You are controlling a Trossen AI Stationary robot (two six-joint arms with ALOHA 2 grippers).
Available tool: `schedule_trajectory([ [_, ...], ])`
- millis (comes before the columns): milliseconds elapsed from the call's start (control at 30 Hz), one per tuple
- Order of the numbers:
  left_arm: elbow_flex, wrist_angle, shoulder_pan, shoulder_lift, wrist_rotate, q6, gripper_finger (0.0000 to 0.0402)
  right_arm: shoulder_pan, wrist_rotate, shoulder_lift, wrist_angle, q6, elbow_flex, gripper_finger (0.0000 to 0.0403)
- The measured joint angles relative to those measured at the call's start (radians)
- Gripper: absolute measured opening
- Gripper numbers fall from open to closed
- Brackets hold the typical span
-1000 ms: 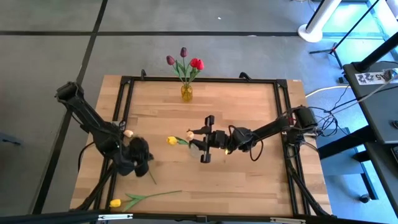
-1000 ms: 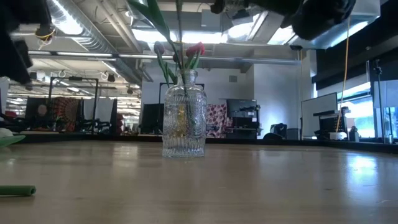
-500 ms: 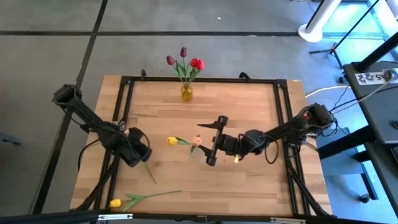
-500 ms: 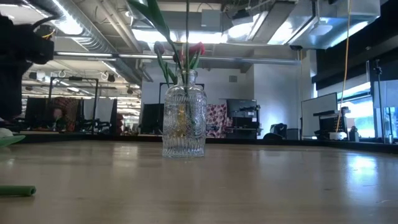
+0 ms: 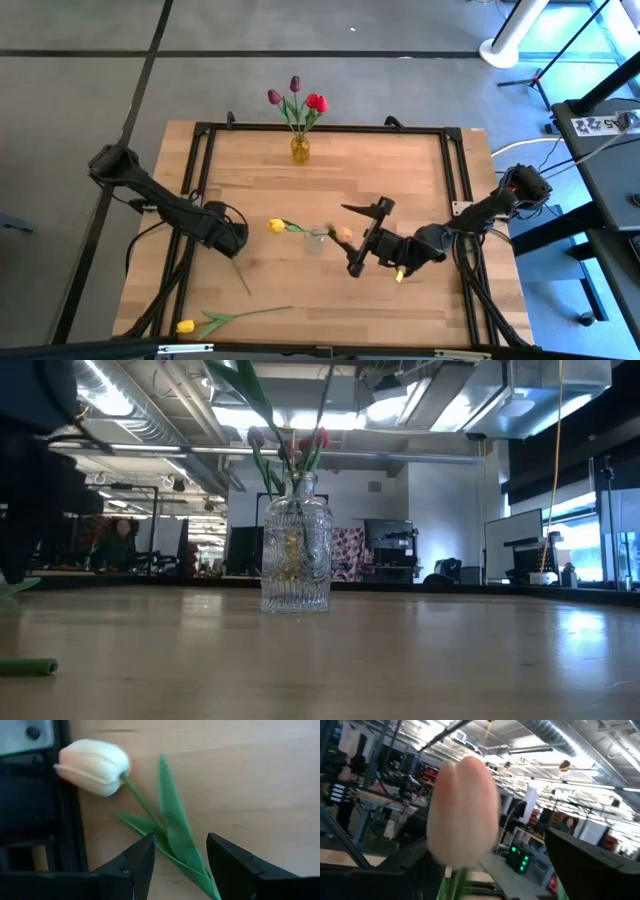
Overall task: Sort flowers into vase by color
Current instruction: Put the bottom pink flower into the transparent vase, then put the pink flower into the transparent vase
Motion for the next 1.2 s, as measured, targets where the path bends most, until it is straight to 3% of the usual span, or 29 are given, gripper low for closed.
schedule_trajectory([
  [400, -0.080, 0.069, -0.021, 0.059, -0.043, -0.276, 0.0172, 0.102, 0.220, -0.145, 0.009, 0.003, -0.188, 0.0324],
  [733, -0.092, 0.053, -0.002, 0.064, -0.176, -0.293, 0.0168, 0.101, 0.221, -0.150, 0.003, 0.003, -0.197, 0.0324],
  [867, -0.093, 0.074, 0.002, 0.064, -0.259, -0.247, 0.0133, 0.101, 0.204, -0.150, 0.004, 0.003, -0.187, 0.0324],
  [1067, -0.076, 0.119, 0.010, 0.062, -0.352, -0.082, 0.0022, 0.106, 0.288, -0.163, -0.067, 0.006, -0.145, 0.0324],
  [1200, -0.017, 0.068, 0.010, 0.023, -0.519, -0.024, 0.0009, 0.115, 0.315, -0.199, -0.203, 0.081, -0.118, 0.0324],
])
